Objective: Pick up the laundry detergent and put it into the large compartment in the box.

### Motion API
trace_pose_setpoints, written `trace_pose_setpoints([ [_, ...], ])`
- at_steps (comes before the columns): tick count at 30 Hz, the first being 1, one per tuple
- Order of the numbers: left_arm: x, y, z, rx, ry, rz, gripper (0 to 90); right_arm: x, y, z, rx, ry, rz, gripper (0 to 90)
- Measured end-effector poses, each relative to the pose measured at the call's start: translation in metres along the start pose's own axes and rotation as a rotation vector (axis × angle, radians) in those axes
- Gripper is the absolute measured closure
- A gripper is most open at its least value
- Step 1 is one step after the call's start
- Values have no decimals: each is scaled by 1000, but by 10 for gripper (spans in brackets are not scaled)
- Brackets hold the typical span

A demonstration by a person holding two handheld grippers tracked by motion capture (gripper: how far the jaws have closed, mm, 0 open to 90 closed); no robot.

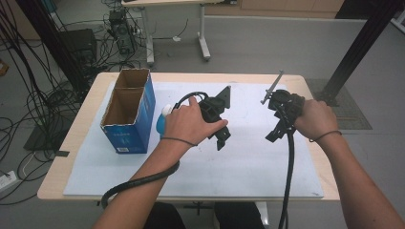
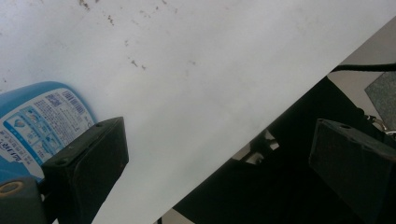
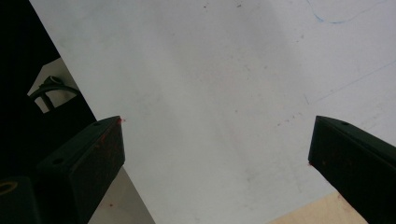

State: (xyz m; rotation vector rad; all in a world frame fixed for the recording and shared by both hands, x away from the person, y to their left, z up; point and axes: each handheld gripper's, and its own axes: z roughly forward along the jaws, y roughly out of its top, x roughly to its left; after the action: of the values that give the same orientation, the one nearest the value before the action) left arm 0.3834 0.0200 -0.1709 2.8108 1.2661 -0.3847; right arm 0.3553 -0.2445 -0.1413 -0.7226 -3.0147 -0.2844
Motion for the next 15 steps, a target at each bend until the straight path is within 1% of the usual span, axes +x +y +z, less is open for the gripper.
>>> trace_pose_setpoints([
  [4,-1,1,-1,2,-1,7,48,0,0,1,1,1,6,39],
  [10,-1,2,0,6,-4,7,49,-1,-3,1,-6,0,4,37],
  [15,-1,0,-4,-4,-14,5,48,-3,-2,3,-3,5,7,38],
])
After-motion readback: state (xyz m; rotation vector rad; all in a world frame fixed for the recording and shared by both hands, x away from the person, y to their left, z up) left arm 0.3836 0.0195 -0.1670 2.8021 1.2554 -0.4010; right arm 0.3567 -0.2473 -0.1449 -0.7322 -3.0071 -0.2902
